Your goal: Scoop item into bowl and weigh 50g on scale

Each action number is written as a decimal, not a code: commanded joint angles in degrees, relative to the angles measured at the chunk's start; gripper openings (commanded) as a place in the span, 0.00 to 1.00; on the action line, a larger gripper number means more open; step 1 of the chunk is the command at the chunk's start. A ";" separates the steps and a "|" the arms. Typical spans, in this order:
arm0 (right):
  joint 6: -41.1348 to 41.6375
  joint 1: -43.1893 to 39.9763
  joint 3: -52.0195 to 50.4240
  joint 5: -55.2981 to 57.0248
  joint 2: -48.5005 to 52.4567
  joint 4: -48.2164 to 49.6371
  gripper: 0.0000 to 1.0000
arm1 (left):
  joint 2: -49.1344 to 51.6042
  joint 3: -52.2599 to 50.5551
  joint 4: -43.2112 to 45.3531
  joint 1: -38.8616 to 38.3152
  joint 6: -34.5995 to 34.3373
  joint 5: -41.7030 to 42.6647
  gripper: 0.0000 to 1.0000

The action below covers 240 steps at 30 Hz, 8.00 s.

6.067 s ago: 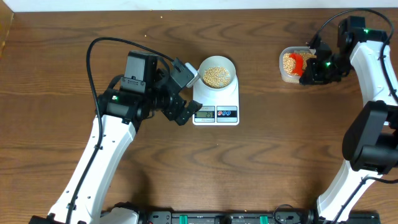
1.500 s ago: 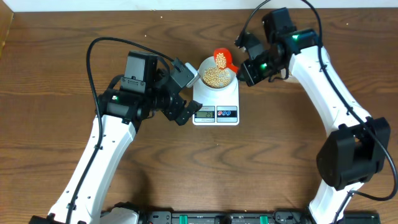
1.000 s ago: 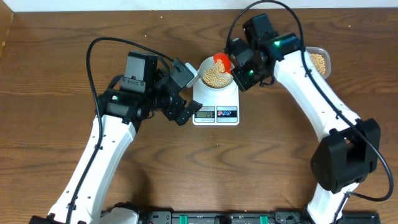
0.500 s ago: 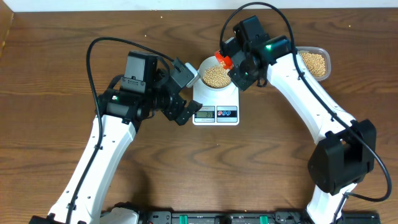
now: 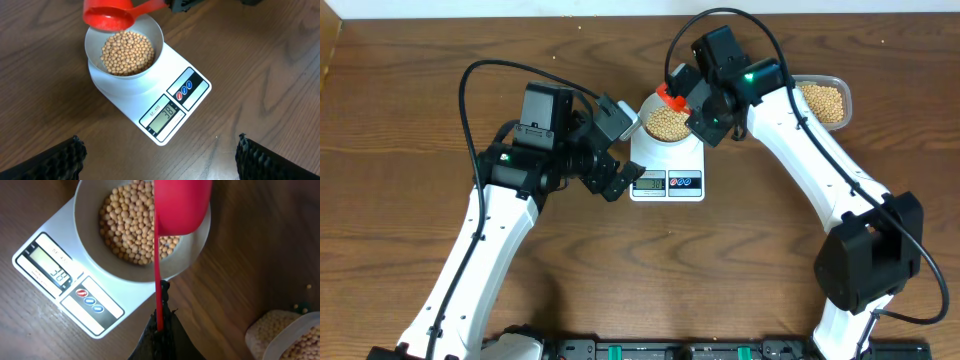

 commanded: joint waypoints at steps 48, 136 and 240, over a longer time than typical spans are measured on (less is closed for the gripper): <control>18.99 -29.57 0.24 -3.17 -9.66 3.04 0.01 | 0.02 -0.28 0.00 -0.07 0.33 0.72 0.98; 35.82 -29.77 0.17 1.60 5.35 -9.99 0.02 | 0.02 -0.28 0.00 -0.07 0.33 0.72 0.98; 24.65 -35.69 -9.94 -26.60 5.77 -1.81 0.01 | 0.04 -0.28 0.00 -0.07 0.33 0.72 0.98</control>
